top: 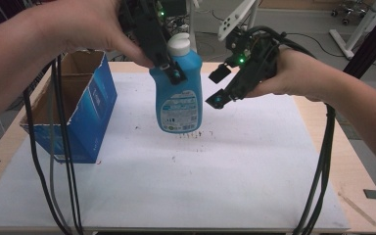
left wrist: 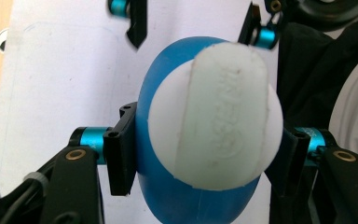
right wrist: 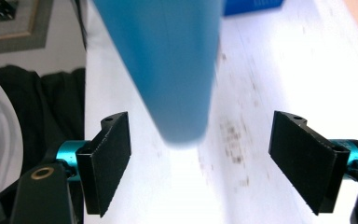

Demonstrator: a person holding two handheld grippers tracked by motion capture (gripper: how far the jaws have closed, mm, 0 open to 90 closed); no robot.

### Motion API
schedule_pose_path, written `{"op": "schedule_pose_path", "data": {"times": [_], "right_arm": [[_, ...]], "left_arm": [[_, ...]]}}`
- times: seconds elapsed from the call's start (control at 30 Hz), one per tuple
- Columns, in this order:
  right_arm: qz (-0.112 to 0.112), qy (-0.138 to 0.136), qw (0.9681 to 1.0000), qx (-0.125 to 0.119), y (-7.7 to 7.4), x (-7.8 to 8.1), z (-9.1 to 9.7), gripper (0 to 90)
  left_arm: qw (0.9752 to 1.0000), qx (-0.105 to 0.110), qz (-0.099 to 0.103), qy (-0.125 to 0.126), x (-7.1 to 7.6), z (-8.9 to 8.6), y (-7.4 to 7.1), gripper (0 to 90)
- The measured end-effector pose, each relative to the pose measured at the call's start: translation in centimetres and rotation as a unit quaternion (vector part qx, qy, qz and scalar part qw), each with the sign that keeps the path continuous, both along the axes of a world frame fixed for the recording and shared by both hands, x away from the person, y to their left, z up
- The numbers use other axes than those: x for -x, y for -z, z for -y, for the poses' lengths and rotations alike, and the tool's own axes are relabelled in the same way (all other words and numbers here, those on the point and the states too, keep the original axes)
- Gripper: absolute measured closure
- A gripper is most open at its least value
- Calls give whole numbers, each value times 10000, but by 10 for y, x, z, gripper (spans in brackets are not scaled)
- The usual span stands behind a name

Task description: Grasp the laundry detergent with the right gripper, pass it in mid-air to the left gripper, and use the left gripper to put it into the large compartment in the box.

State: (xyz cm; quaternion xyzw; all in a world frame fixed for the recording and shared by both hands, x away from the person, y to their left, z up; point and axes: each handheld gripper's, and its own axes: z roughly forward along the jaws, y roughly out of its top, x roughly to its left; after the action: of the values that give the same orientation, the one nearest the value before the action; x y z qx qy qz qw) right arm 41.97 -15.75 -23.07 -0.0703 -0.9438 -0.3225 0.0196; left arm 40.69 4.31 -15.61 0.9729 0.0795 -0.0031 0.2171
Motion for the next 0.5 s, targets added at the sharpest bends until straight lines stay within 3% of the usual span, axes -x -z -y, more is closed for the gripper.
{"op": "schedule_pose_path", "data": {"times": [0.13, 0.17, 0.2, 0.3, 0.33, 0.4, 0.5], "right_arm": [[-81, 329, 9986, 415, 7, -6, 13, 206], [-81, 329, 9986, 415, 7, -6, 13, 206], [-102, 415, 9977, 530, 9, -8, 16, 206], [-167, 647, 9938, 887, 17, -12, 25, 206], [-148, 656, 9933, 939, 18, -13, 27, 206], [-119, 776, 9879, 1339, 26, -15, 33, 206], [-119, 806, 9839, 1590, 32, -17, 38, 206]], "left_arm": [[9995, -18, -33, -307, -2, -12, -8, 379], [9995, -18, -33, -307, -2, -12, -8, 379], [9988, -5, -40, -481, -2, -18, -12, 379], [9979, -20, -29, -644, -3, -27, -18, 379], [9968, 18, -4, -799, -3, -33, -21, 379], [9943, 34, 17, -1061, -3, -45, -27, 379], [9913, 42, 42, -1313, -4, -58, -32, 379]]}}
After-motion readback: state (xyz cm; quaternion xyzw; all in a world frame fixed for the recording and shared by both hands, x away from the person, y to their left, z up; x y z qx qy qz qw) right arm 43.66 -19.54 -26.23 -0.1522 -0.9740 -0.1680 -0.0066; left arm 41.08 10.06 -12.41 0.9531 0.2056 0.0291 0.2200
